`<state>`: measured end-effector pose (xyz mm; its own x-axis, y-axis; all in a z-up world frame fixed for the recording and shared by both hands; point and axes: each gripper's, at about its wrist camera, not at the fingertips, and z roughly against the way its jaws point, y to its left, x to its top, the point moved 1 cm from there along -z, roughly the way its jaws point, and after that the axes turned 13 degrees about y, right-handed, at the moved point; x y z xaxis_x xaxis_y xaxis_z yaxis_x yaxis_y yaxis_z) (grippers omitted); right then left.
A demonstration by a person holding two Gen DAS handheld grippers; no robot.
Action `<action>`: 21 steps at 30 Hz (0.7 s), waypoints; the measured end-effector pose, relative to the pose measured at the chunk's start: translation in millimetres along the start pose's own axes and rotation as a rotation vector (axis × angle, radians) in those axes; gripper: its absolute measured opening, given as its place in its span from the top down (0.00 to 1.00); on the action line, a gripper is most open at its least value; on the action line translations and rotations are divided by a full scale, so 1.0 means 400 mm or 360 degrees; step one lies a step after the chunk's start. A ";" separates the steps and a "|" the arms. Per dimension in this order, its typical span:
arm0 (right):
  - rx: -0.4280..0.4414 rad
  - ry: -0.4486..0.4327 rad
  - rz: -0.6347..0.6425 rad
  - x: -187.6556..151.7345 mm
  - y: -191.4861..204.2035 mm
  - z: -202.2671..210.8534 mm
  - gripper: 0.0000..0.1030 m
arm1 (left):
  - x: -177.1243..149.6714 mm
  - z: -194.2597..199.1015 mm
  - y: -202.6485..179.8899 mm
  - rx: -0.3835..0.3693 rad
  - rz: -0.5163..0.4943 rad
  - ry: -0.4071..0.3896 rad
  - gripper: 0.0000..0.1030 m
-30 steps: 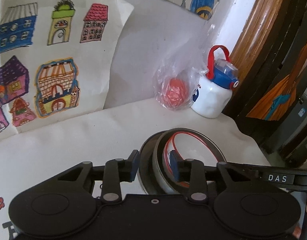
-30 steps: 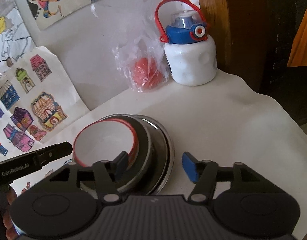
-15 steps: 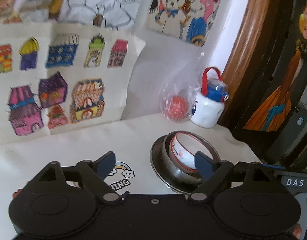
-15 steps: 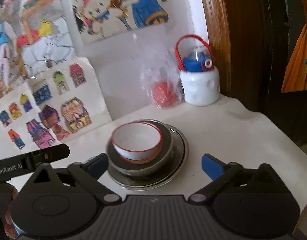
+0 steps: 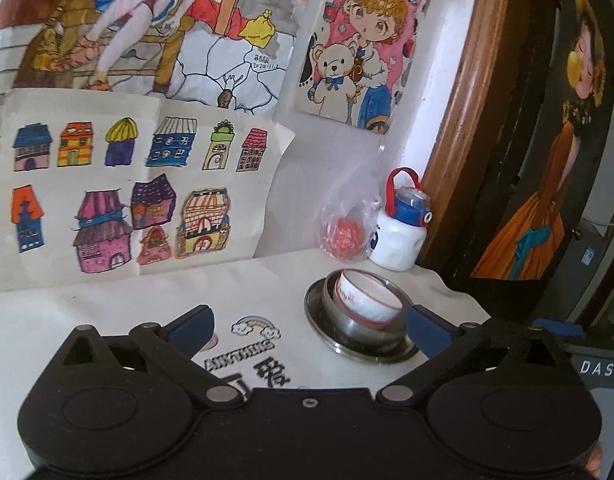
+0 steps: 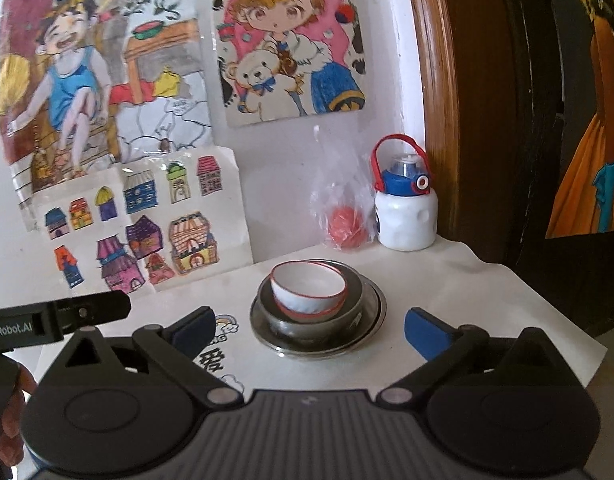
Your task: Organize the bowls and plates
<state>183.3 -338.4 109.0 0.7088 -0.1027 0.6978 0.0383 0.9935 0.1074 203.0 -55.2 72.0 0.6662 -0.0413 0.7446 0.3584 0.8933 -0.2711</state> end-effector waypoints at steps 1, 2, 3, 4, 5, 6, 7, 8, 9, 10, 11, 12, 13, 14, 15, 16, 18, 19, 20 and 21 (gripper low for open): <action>-0.0001 -0.0012 0.0006 -0.009 0.006 0.010 0.00 | -0.011 0.011 0.001 0.0001 -0.0008 -0.0010 0.01; -0.0001 -0.0025 0.0010 -0.020 0.011 0.021 0.00 | -0.022 0.021 0.000 0.0005 -0.0014 -0.0020 0.01; 0.0000 -0.0038 0.0016 -0.030 0.017 0.031 0.00 | -0.033 0.031 0.002 0.0009 -0.0019 -0.0031 0.01; 0.0002 -0.0049 0.0020 -0.040 0.023 0.041 0.00 | -0.046 0.042 0.003 0.0013 -0.0024 -0.0041 0.01; 0.0003 -0.0060 0.0024 -0.050 0.028 0.050 0.00 | -0.059 0.053 0.004 0.0013 -0.0031 -0.0054 0.01; 0.0003 -0.0070 0.0027 -0.060 0.034 0.057 0.00 | -0.072 0.063 0.007 0.0014 -0.0036 -0.0069 0.01; 0.0006 -0.0081 0.0033 -0.073 0.039 0.065 0.00 | -0.083 0.072 0.008 0.0018 -0.0039 -0.0083 0.01; 0.0009 -0.0090 0.0038 -0.085 0.044 0.072 0.00 | -0.095 0.081 0.009 0.0019 -0.0043 -0.0098 0.01; 0.0010 -0.0094 0.0041 -0.095 0.049 0.077 0.00 | -0.108 0.090 0.010 0.0017 -0.0048 -0.0112 0.01; 0.0013 -0.0096 0.0044 -0.107 0.053 0.083 0.00 | -0.122 0.100 0.012 0.0017 -0.0054 -0.0125 0.01; 0.0019 -0.0097 0.0044 -0.115 0.055 0.087 0.00 | -0.132 0.108 0.013 0.0021 -0.0058 -0.0134 0.01; 0.0027 -0.0095 0.0042 -0.124 0.058 0.091 0.00 | -0.143 0.116 0.014 0.0022 -0.0062 -0.0142 0.01; 0.0034 -0.0094 0.0044 -0.133 0.062 0.095 0.00 | -0.150 0.121 0.015 0.0022 -0.0068 -0.0147 0.01; 0.0036 -0.0097 0.0047 -0.139 0.065 0.098 0.00 | -0.159 0.127 0.016 0.0026 -0.0075 -0.0152 0.01; 0.0036 -0.0101 0.0053 -0.146 0.068 0.101 0.00 | -0.168 0.132 0.017 0.0031 -0.0080 -0.0157 0.01; 0.0034 -0.0108 0.0058 -0.153 0.072 0.105 0.00 | -0.178 0.137 0.019 0.0034 -0.0084 -0.0161 0.01; 0.0033 -0.0119 0.0066 -0.166 0.076 0.111 0.00 | -0.192 0.144 0.020 0.0040 -0.0086 -0.0157 0.01; 0.0033 -0.0122 0.0070 -0.175 0.078 0.114 0.00 | -0.200 0.147 0.021 0.0039 -0.0088 -0.0153 0.01; 0.0033 -0.0125 0.0072 -0.182 0.079 0.117 0.00 | -0.208 0.149 0.022 0.0040 -0.0091 -0.0146 0.01; 0.0032 -0.0129 0.0072 -0.190 0.080 0.119 0.00 | -0.216 0.151 0.022 0.0042 -0.0095 -0.0139 0.01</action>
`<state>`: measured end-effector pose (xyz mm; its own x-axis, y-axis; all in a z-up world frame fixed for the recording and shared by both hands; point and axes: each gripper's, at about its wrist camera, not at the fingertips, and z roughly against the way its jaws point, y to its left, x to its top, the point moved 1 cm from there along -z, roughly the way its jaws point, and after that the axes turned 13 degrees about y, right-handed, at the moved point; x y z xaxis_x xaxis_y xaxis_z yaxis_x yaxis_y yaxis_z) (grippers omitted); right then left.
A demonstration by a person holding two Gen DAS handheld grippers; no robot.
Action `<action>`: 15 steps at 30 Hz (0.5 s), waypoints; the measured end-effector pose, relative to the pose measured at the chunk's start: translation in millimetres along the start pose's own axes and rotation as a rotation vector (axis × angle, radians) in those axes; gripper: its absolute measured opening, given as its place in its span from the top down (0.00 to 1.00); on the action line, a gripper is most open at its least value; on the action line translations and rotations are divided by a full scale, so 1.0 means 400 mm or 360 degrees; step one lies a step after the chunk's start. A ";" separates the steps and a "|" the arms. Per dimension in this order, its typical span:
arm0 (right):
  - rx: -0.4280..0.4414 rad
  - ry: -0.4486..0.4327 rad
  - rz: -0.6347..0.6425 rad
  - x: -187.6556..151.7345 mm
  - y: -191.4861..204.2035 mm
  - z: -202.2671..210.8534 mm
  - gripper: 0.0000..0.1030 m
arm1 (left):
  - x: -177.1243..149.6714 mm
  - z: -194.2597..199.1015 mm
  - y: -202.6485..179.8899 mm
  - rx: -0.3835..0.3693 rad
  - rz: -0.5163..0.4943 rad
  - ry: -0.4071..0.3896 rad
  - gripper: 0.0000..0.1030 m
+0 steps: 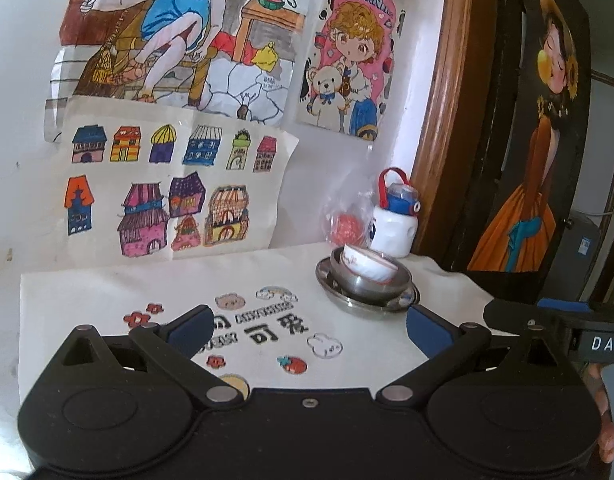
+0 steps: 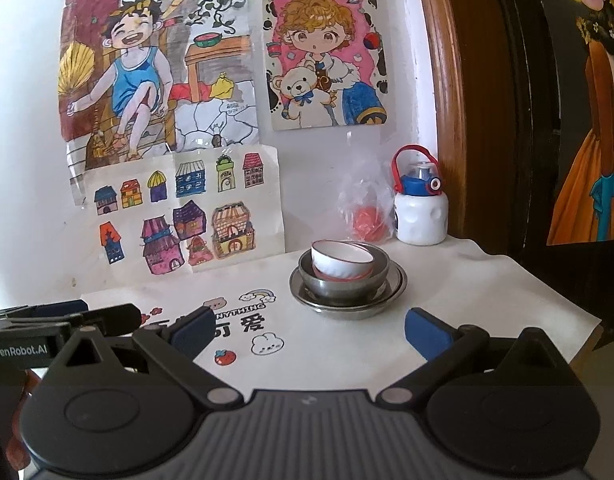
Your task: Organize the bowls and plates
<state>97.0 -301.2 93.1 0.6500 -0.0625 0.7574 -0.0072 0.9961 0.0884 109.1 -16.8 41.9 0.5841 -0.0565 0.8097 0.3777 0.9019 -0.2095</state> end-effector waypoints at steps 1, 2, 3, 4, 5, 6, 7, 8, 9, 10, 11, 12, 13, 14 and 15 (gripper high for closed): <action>-0.0002 -0.0006 -0.0002 -0.009 0.000 0.003 0.00 | -0.008 0.001 0.000 0.0002 -0.0007 0.0005 0.01; -0.0001 -0.0010 -0.0002 -0.015 0.000 0.004 0.00 | -0.014 0.002 0.000 0.0006 -0.0013 0.0007 0.01; -0.0001 -0.0011 -0.0001 -0.022 0.000 0.005 0.00 | -0.023 0.004 0.000 0.0012 -0.0017 0.0004 0.01; -0.0003 -0.0013 -0.0002 -0.030 -0.001 0.005 0.00 | -0.029 0.005 0.000 0.0017 -0.0018 0.0002 0.01; -0.0004 -0.0014 -0.0003 -0.036 -0.002 0.005 0.00 | -0.036 0.007 0.000 0.0021 -0.0015 -0.0003 0.01; -0.0004 -0.0016 -0.0003 -0.041 -0.003 0.006 0.00 | -0.041 0.009 0.000 0.0023 -0.0009 -0.0007 0.01; -0.0006 -0.0019 -0.0002 -0.048 -0.003 0.005 0.00 | -0.047 0.011 0.001 0.0026 -0.0001 -0.0016 0.01; -0.0010 -0.0021 0.0000 -0.053 -0.004 0.005 0.00 | -0.054 0.014 0.002 0.0033 0.0011 -0.0029 0.01; -0.0014 -0.0026 -0.0001 -0.058 -0.005 0.005 0.00 | -0.058 0.017 0.001 0.0040 0.0019 -0.0040 0.01; -0.0016 -0.0034 -0.0007 -0.063 -0.008 0.005 0.00 | -0.064 0.021 0.002 0.0048 0.0027 -0.0055 0.01; -0.0016 -0.0041 -0.0016 -0.068 -0.010 0.005 0.00 | -0.067 0.023 0.002 0.0053 0.0031 -0.0064 0.01; -0.0014 -0.0046 -0.0024 -0.072 -0.013 0.006 0.00 | -0.071 0.026 0.002 0.0059 0.0038 -0.0074 0.01; -0.0013 -0.0050 -0.0031 -0.076 -0.016 0.006 0.00 | -0.076 0.028 0.001 0.0066 0.0048 -0.0083 0.01; -0.0014 -0.0053 -0.0036 -0.080 -0.019 0.005 0.00 | -0.079 0.030 0.000 0.0069 0.0053 -0.0089 0.01; -0.0015 -0.0055 -0.0041 -0.084 -0.021 0.004 0.00 | -0.082 0.032 -0.001 0.0072 0.0054 -0.0090 0.01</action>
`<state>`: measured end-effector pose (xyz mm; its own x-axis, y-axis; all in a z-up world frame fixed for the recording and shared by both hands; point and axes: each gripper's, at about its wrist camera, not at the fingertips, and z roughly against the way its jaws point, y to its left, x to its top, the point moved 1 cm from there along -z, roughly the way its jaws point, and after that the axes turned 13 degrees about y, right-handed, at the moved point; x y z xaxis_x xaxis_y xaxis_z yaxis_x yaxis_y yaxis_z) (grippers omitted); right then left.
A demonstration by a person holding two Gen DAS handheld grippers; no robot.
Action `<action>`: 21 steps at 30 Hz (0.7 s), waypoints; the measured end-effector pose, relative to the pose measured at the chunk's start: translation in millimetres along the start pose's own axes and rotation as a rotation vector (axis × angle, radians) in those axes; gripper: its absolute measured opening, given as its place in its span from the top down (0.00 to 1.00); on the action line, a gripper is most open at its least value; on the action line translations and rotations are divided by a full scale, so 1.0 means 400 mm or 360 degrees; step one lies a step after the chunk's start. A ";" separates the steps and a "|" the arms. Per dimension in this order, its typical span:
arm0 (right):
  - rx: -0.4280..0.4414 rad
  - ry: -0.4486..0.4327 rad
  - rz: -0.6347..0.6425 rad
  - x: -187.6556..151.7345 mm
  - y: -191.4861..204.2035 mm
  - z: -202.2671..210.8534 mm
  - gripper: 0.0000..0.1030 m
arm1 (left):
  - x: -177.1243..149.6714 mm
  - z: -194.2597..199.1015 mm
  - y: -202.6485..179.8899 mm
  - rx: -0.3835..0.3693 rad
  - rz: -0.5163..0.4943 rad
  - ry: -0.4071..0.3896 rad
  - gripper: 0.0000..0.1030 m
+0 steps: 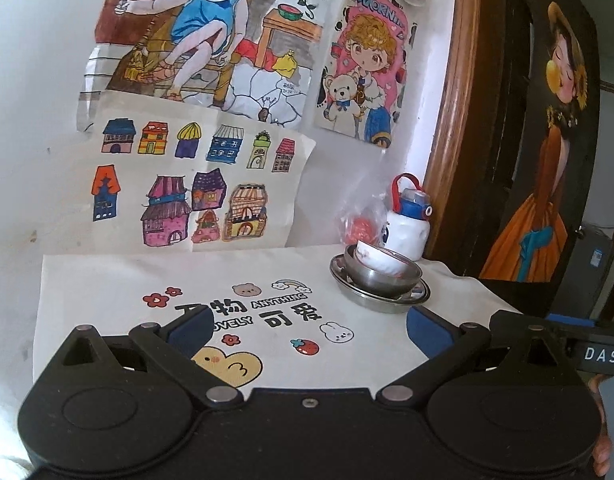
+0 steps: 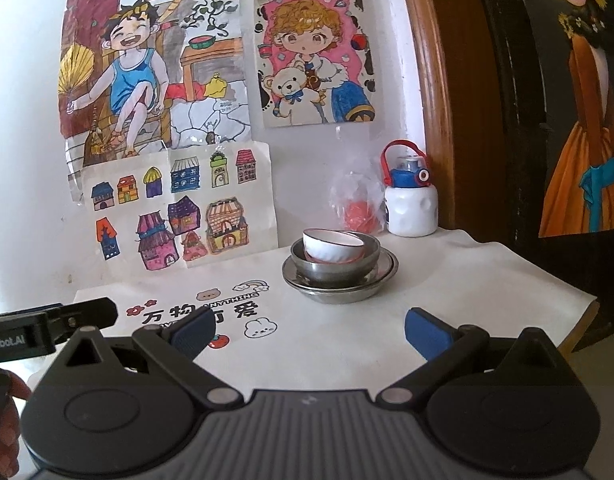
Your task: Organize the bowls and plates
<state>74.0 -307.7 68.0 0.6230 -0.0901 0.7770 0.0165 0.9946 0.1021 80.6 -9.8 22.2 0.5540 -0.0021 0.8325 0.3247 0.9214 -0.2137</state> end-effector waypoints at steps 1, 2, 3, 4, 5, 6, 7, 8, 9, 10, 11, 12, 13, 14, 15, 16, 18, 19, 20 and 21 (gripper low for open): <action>-0.0003 -0.0004 -0.0004 -0.005 -0.002 -0.001 0.00 | -0.004 0.002 -0.001 0.0004 0.0000 -0.0001 0.01; -0.0005 -0.0008 -0.0007 -0.009 -0.004 -0.001 0.00 | -0.008 0.003 -0.002 0.0007 0.0003 -0.0003 0.01; -0.0008 -0.0007 -0.0008 -0.013 -0.006 -0.001 0.00 | -0.012 0.005 -0.003 0.0014 0.0009 -0.0006 0.01; -0.0010 -0.0012 -0.0008 -0.018 -0.007 0.000 0.00 | -0.016 0.006 -0.004 0.0024 0.0018 -0.0007 0.01; -0.0012 -0.0020 -0.0008 -0.023 -0.007 0.000 0.00 | -0.019 0.007 -0.005 0.0036 0.0027 -0.0007 0.01; -0.0014 -0.0027 -0.0006 -0.026 -0.008 0.000 0.00 | -0.024 0.007 -0.005 0.0051 0.0038 -0.0008 0.01; -0.0018 -0.0034 -0.0003 -0.030 -0.008 0.000 0.00 | -0.029 0.007 -0.005 0.0068 0.0050 -0.0007 0.01; -0.0022 -0.0041 0.0001 -0.033 -0.007 -0.001 0.00 | -0.034 0.008 -0.006 0.0079 0.0058 -0.0004 0.01; -0.0023 -0.0044 0.0008 -0.036 -0.006 -0.001 0.00 | -0.039 0.008 -0.005 0.0090 0.0071 -0.0001 0.01; -0.0026 -0.0055 0.0013 -0.040 -0.007 -0.001 0.00 | -0.044 0.008 -0.005 0.0099 0.0085 0.0005 0.01; -0.0032 -0.0067 0.0011 -0.043 -0.007 0.000 0.00 | -0.049 0.008 -0.004 0.0111 0.0098 0.0011 0.01; -0.0037 -0.0078 0.0009 -0.046 -0.008 0.001 0.00 | -0.055 0.008 -0.004 0.0125 0.0109 0.0013 0.01; -0.0041 -0.0082 0.0013 -0.048 -0.008 0.000 0.00 | -0.060 0.009 -0.006 0.0139 0.0113 0.0011 0.01; -0.0045 -0.0086 0.0013 -0.051 -0.009 -0.001 0.00 | -0.066 0.009 -0.007 0.0154 0.0116 0.0007 0.01; -0.0047 -0.0087 0.0010 -0.053 -0.010 -0.003 0.00 | -0.070 0.010 -0.008 0.0162 0.0120 0.0002 0.01; -0.0046 -0.0084 0.0004 -0.055 -0.011 -0.005 0.00 | -0.074 0.011 -0.009 0.0172 0.0130 -0.0004 0.01; -0.0041 -0.0076 -0.0009 -0.058 -0.014 -0.011 0.00 | -0.083 0.013 -0.013 0.0182 0.0153 -0.0023 0.01; -0.0040 -0.0075 -0.0015 -0.061 -0.015 -0.013 0.00 | -0.086 0.013 -0.015 0.0188 0.0159 -0.0031 0.01; -0.0039 -0.0073 -0.0022 -0.064 -0.016 -0.015 0.00 | -0.088 0.012 -0.017 0.0194 0.0163 -0.0037 0.01; -0.0037 -0.0071 -0.0027 -0.066 -0.017 -0.017 0.00 | -0.092 0.011 -0.021 0.0201 0.0160 -0.0045 0.01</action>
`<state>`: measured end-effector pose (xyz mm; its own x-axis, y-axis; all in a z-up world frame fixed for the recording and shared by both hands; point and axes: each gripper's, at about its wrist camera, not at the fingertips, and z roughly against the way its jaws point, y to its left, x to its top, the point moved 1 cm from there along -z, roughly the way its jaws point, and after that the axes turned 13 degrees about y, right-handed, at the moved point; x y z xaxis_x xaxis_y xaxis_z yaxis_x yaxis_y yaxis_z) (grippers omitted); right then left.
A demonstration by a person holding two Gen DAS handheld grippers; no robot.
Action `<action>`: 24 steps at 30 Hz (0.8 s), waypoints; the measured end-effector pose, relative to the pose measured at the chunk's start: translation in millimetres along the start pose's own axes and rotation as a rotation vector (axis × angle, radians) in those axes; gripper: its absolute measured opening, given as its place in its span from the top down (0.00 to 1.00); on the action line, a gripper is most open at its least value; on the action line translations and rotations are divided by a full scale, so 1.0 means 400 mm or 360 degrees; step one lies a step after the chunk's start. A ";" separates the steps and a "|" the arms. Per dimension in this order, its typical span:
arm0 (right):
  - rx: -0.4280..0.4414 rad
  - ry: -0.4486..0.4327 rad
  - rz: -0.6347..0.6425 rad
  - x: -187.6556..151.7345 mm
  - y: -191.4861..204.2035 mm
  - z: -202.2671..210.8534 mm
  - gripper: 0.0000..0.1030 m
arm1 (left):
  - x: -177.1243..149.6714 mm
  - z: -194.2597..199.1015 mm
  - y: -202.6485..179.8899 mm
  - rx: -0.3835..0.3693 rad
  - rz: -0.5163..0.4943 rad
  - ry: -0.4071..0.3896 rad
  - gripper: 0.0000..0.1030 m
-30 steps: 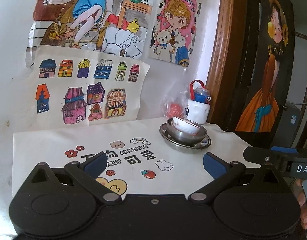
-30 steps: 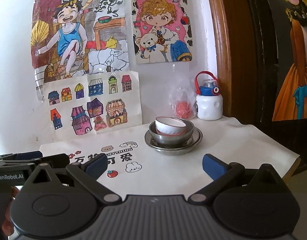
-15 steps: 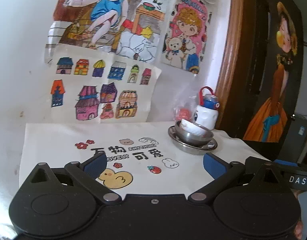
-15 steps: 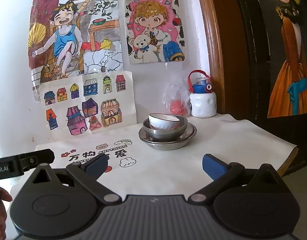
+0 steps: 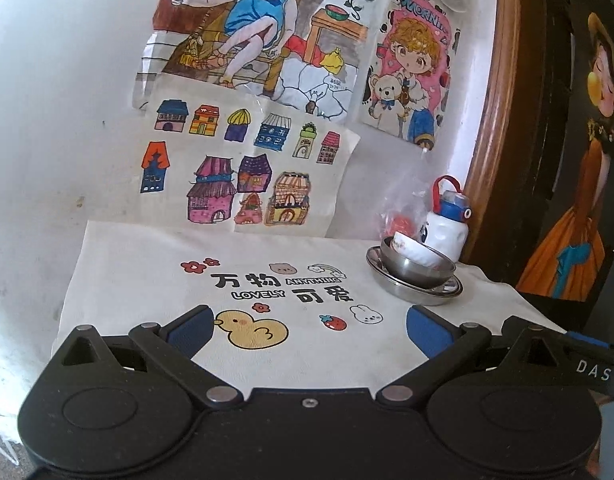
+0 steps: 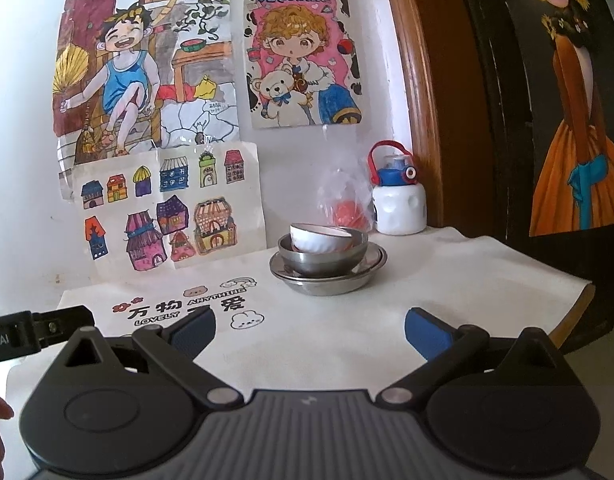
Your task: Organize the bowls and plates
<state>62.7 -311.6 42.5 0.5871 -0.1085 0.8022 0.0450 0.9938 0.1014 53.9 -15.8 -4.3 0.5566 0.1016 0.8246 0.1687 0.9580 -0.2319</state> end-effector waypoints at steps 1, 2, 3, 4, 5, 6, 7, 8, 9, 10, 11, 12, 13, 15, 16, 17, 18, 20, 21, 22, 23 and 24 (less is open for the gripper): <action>0.0004 0.0002 -0.0007 -0.003 -0.001 -0.002 0.00 | -0.004 0.000 -0.003 0.0009 -0.0006 -0.0009 0.01; 0.0007 0.0004 -0.0015 -0.005 -0.002 -0.003 0.00 | -0.008 0.001 -0.006 0.0020 -0.0012 -0.0016 0.01; 0.0009 0.0003 -0.0022 -0.009 -0.003 -0.005 0.00 | -0.011 0.001 -0.009 0.0031 -0.0020 -0.0025 0.01; 0.0007 0.0001 -0.0025 -0.012 -0.004 -0.005 0.00 | -0.015 0.001 -0.011 0.0040 -0.0027 -0.0035 0.01; 0.0000 -0.0001 -0.0022 -0.015 -0.004 -0.006 0.00 | -0.019 0.002 -0.013 0.0054 -0.0030 -0.0046 0.01; -0.0015 -0.0009 -0.0010 -0.020 -0.003 -0.007 0.00 | -0.020 0.001 -0.013 0.0066 -0.0029 -0.0057 0.01; -0.0028 -0.0014 -0.0002 -0.023 -0.002 -0.008 0.00 | -0.022 0.001 -0.013 0.0074 -0.0026 -0.0066 0.01; -0.0032 -0.0012 -0.0003 -0.027 -0.002 -0.010 0.00 | -0.024 0.001 -0.013 0.0082 -0.0023 -0.0074 0.01; -0.0019 -0.0007 -0.0019 -0.030 -0.004 -0.012 0.00 | -0.025 0.000 -0.012 0.0091 -0.0019 -0.0081 0.01; -0.0002 -0.0001 -0.0037 -0.033 -0.006 -0.013 0.00 | -0.028 -0.001 -0.012 0.0101 -0.0015 -0.0087 0.01; 0.0009 0.0003 -0.0052 -0.035 -0.009 -0.014 0.00 | -0.030 -0.001 -0.011 0.0107 -0.0013 -0.0088 0.01; 0.0011 0.0002 -0.0064 -0.037 -0.009 -0.015 0.00 | -0.033 -0.003 -0.010 0.0114 -0.0011 -0.0087 0.01; 0.0009 0.0002 -0.0066 -0.038 -0.010 -0.016 0.00 | -0.035 -0.003 -0.009 0.0117 -0.0010 -0.0083 0.01; 0.0008 0.0007 -0.0069 -0.040 -0.010 -0.019 0.00 | -0.039 -0.005 -0.007 0.0117 -0.0007 -0.0079 0.01; 0.0010 0.0008 -0.0071 -0.043 -0.011 -0.018 0.00 | -0.040 -0.006 -0.007 0.0119 -0.0007 -0.0074 0.01; 0.0013 0.0012 -0.0073 -0.043 -0.011 -0.019 0.00 | -0.040 -0.008 -0.007 0.0119 -0.0009 -0.0070 0.01; 0.0014 0.0015 -0.0074 -0.044 -0.011 -0.019 0.00 | -0.042 -0.009 -0.007 0.0118 -0.0009 -0.0066 0.01; 0.0016 0.0020 -0.0077 -0.045 -0.011 -0.021 0.00 | -0.043 -0.012 -0.006 0.0117 -0.0006 -0.0057 0.01; 0.0017 0.0022 -0.0079 -0.046 -0.012 -0.021 0.00 | -0.044 -0.013 -0.006 0.0118 -0.0004 -0.0056 0.01; 0.0017 0.0023 -0.0079 -0.047 -0.012 -0.021 0.00 | -0.044 -0.013 -0.005 0.0118 -0.0002 -0.0054 0.01; 0.0016 0.0021 -0.0080 -0.047 -0.012 -0.020 0.00 | -0.045 -0.014 -0.005 0.0120 -0.0001 -0.0053 0.01; 0.0015 0.0019 -0.0081 -0.047 -0.012 -0.020 0.00 | -0.046 -0.014 -0.004 0.0121 0.0002 -0.0052 0.01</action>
<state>57.8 -314.2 22.1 0.5940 -0.1586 0.7887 0.0674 0.9867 0.1477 48.0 -20.7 -21.9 0.5295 0.1103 0.8411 0.1049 0.9754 -0.1940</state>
